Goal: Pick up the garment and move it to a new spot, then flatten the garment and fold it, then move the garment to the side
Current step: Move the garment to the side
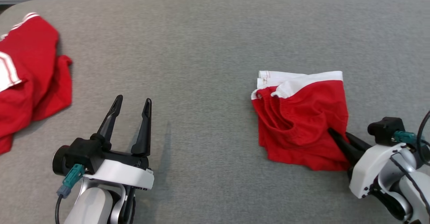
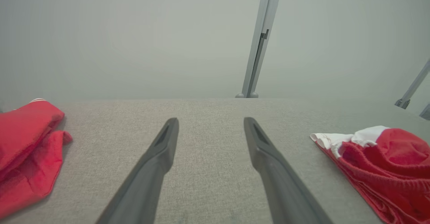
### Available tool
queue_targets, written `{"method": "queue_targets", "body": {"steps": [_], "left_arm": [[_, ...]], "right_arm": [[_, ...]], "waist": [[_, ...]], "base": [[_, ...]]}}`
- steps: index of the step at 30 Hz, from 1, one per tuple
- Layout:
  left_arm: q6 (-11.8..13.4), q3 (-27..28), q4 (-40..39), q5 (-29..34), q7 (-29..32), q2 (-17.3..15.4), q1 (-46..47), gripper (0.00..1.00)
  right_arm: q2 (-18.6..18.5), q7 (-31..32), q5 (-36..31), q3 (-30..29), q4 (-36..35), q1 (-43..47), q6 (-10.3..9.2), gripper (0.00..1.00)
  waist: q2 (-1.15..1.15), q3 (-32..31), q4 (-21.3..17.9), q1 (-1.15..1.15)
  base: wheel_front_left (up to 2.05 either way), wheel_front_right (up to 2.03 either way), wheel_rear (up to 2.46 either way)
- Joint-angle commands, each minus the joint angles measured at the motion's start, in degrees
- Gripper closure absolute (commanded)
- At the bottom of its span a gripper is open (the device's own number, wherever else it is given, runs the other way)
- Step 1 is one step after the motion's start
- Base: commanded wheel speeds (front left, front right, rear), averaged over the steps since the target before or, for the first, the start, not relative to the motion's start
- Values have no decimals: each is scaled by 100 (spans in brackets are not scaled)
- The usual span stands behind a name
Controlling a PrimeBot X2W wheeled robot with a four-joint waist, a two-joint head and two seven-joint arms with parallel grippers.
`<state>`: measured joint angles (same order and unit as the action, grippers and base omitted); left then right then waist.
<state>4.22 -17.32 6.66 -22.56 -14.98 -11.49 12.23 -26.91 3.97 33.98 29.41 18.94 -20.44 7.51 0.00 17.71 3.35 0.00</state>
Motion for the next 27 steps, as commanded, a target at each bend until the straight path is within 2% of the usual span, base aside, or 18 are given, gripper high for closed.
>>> {"method": "queue_targets", "body": {"steps": [1,11,17,27], "left_arm": [[-10,14,-18,65,-7,-35,124,0],[-62,-123,-235,192,220,-197,401,0],[-102,-217,-486,299,421,-321,663,0],[-116,-303,-910,481,702,-548,971,0]], "right_arm": [[-117,23,-40,-60,-55,94,-3,100],[-300,-18,-231,266,-205,-562,-3,100],[-638,-269,-323,588,175,-1274,-3,100],[-1289,-599,-161,499,924,-2068,-3,100]], "waist": [[0,78,-299,0],[0,506,-1094,0],[0,947,-1373,0],[0,1554,-1756,0]], "base": [[0,0,0],[0,0,0],[0,0,0],[0,0,0]]}}
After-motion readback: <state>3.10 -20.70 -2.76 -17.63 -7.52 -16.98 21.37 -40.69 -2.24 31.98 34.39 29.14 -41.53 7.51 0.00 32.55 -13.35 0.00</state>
